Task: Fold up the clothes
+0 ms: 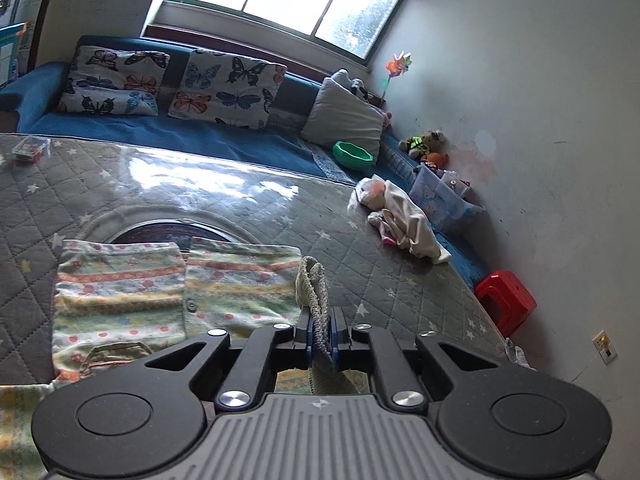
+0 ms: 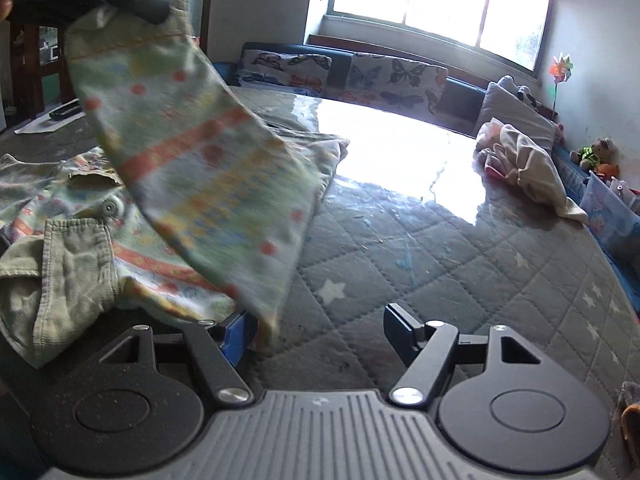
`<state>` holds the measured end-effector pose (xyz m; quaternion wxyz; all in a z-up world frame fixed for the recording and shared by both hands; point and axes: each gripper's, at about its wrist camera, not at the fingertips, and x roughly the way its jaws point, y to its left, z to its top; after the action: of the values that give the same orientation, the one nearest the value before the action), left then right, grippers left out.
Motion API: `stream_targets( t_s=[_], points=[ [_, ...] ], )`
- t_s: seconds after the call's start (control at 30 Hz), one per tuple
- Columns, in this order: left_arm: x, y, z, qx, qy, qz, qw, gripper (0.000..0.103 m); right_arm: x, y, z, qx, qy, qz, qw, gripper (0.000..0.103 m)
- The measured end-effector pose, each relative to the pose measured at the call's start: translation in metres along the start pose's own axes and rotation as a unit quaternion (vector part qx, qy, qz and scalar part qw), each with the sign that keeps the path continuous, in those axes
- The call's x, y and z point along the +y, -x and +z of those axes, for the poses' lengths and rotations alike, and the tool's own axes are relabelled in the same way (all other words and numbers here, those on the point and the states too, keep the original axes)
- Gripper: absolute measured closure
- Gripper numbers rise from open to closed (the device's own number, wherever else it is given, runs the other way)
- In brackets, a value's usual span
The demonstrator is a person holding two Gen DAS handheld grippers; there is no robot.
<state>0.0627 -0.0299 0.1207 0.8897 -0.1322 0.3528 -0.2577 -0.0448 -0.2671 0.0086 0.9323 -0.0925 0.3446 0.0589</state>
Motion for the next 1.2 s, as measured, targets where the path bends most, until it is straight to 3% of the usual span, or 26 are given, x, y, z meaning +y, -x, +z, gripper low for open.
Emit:
stream_targets(
  t_s=[0.2,0.5,0.57,0.73,0.97,1.2],
  points=[
    [0.029,0.006,-0.01,0.004,0.032,0.021,0.9993,0.094,-0.001,0.002,0.0,0.001,0.011,-0.008,1.0,0.027],
    [0.072,-0.003,-0.045,0.042,0.065,0.057,0.9954,0.094,0.002,0.014,0.0,0.012,0.059,0.018,0.998,0.025],
    [0.079,-0.007,-0.053,0.048,0.068,0.059,0.9947,0.094,0.001,0.021,0.004,0.016,0.058,0.041,0.997,0.038],
    [0.089,-0.014,-0.061,0.055,0.074,0.071,0.9932,0.094,-0.001,0.023,0.026,0.005,0.042,0.093,0.995,0.055],
    [0.104,-0.012,-0.068,0.055,0.079,0.098,0.9905,0.094,0.006,-0.018,0.064,-0.005,0.028,0.128,0.991,0.07],
    [0.118,-0.012,-0.072,0.059,0.077,0.124,0.9875,0.094,0.007,-0.064,0.078,0.017,0.018,0.126,0.992,0.073]
  ],
)
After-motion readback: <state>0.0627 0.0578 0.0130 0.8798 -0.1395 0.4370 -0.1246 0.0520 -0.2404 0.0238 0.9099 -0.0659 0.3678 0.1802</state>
